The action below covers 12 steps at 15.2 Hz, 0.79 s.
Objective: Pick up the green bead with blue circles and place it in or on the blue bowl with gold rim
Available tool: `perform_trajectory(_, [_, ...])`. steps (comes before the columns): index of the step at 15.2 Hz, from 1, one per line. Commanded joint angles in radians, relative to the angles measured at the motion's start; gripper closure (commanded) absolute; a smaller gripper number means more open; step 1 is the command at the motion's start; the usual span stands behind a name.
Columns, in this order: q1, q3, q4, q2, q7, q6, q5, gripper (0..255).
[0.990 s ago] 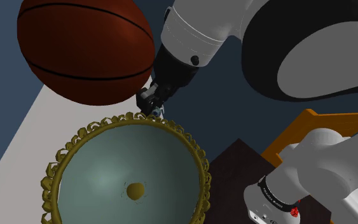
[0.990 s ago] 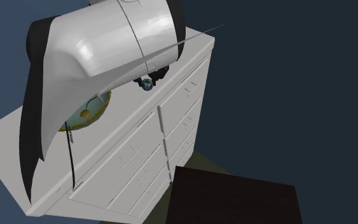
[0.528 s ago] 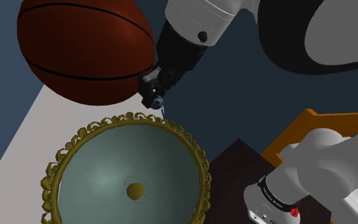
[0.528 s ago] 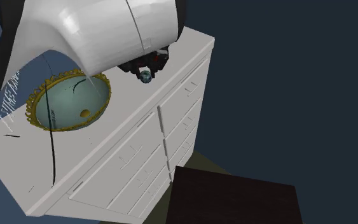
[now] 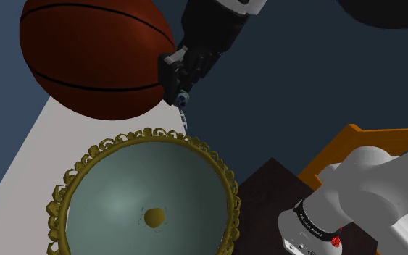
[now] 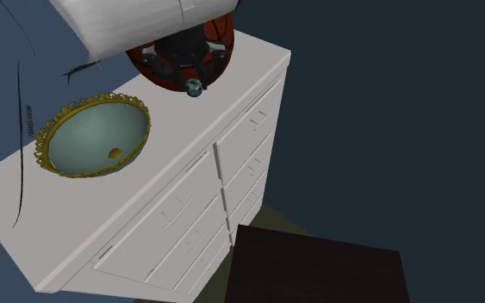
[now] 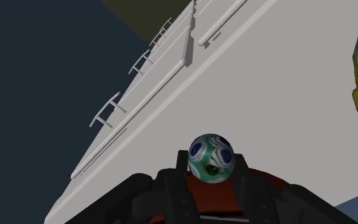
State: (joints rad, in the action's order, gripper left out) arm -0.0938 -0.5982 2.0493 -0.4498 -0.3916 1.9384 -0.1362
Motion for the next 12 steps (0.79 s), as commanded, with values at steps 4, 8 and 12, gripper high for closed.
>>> perform_trajectory(4, [0.006, 0.006, -0.076, 0.011, 0.000, -0.066, 0.008, 255])
perform_trajectory(8, [0.013, 0.008, -0.141, 0.025, -0.002, -0.119, 0.017, 255])
perform_trajectory(12, [0.019, 0.007, -0.210, 0.043, -0.004, -0.171, 0.026, 255])
